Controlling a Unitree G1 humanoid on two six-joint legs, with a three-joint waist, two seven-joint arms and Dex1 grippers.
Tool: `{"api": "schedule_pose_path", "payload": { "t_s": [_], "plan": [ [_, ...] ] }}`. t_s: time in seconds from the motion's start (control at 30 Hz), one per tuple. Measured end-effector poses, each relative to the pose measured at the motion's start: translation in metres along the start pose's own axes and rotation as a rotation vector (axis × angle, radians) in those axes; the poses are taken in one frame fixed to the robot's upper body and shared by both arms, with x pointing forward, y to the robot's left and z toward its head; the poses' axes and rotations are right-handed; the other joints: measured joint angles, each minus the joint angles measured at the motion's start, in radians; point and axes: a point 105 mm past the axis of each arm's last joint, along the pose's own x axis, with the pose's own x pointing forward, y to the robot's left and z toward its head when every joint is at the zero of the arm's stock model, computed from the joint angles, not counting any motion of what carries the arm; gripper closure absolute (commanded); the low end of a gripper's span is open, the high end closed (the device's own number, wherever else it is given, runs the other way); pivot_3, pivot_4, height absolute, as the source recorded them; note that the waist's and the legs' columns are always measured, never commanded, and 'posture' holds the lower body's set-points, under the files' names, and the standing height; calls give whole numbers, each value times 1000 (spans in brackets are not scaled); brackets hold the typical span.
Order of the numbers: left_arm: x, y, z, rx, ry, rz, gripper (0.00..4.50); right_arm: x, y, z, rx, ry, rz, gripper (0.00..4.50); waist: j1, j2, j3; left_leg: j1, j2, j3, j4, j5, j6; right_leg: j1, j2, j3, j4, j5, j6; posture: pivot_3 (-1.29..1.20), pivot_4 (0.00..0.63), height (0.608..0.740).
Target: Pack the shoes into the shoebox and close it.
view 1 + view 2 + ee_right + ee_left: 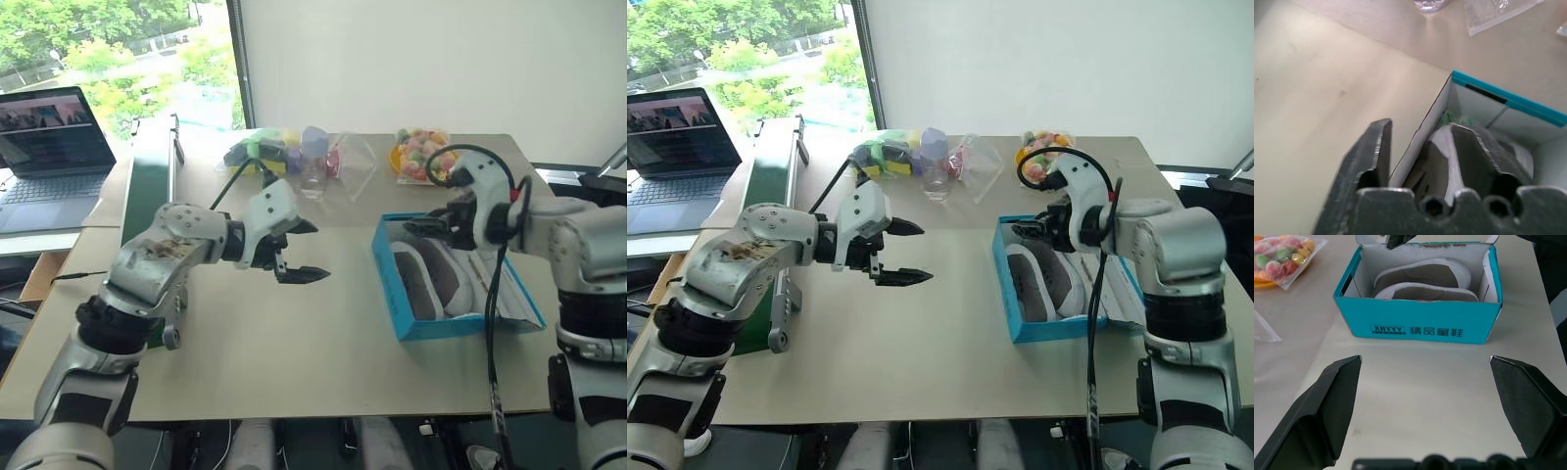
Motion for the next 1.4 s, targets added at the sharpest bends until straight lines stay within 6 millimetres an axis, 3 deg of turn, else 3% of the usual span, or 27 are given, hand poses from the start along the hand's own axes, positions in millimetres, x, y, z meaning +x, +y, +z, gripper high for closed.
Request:
{"api": "schedule_pose_path", "payload": {
  "t_s": [0.13,0.33,0.5,0.67,0.87,0.93,0.97,1.0,1.03,1.07,1.1,1.17,1.23,1.4],
  "plan": [
    [8,3,5,11,-24,-8,0,-21,0,-11,47,5,-50,4471,3,0,0,0,0,0,0,0,0,0,0,0,0,0,0,0,150,738],
    [21,-2,9,35,-47,-97,0,-61,-13,-27,80,-37,-173,4471,2,0,0,1,0,-1,0,0,0,2,0,0,0,0,0,0,150,738],
    [34,8,15,71,-65,-120,0,-99,-21,-94,207,48,-296,4471,22,0,0,2,-1,-3,0,0,0,4,-1,-1,-1,0,0,0,150,738],
    [48,4,20,77,-98,-153,0,-121,-20,-132,334,47,-406,4471,9,0,-1,4,0,-4,0,0,0,6,0,1,-2,0,0,0,150,738],
    [51,3,22,80,-104,-159,0,-120,-16,-149,455,15,-393,4471,-9,3,-1,4,-1,-14,0,-1,-1,6,2,-4,-7,0,0,0,150,738],
    [51,2,21,76,-101,-154,0,-115,-15,-156,487,34,-380,4471,-17,11,-3,-1,4,-25,-1,-1,-1,14,16,-8,-30,1,3,0,150,738],
    [50,2,19,71,-96,-150,0,-110,-14,-162,505,50,-373,4471,-25,24,-8,-16,23,-39,-8,-1,0,23,31,-10,-56,12,13,0,150,738],
    [48,3,18,72,-87,-141,0,-105,-13,-168,531,55,-358,4471,-23,33,-15,-29,38,-36,-13,3,6,18,29,-13,-32,9,22,0,150,738],
    [46,4,17,71,-82,-133,0,-99,-13,-172,559,51,-346,4471,-25,25,-20,-20,33,-19,-19,5,8,20,15,-17,38,-22,35,0,150,738],
    [44,5,16,71,-79,-127,0,-95,-14,-174,570,50,-340,4471,-22,22,-21,-16,27,-9,-18,5,8,20,9,-4,48,-64,10,0,150,738],
    [42,6,13,57,-67,-117,0,-87,-17,-179,597,46,-328,4471,-17,19,-18,-9,-2,-8,-23,5,7,18,2,4,55,-72,-1,0,150,738],
    [40,5,15,64,-65,-114,0,-80,-19,-189,634,51,-326,4471,-9,21,-16,6,-17,-14,-36,6,7,26,-2,16,54,-74,-4,0,150,738],
    [36,5,18,76,-60,-101,0,-73,-26,-198,645,50,-344,4471,-9,26,-16,16,-17,-27,-32,7,6,40,-2,16,50,-74,-4,0,150,738],
    [32,3,15,64,-45,-87,0,-60,-39,-206,631,17,-377,4471,-29,32,-17,14,-17,-42,-22,6,6,52,2,3,30,-69,4,0,150,738]
  ]
}}
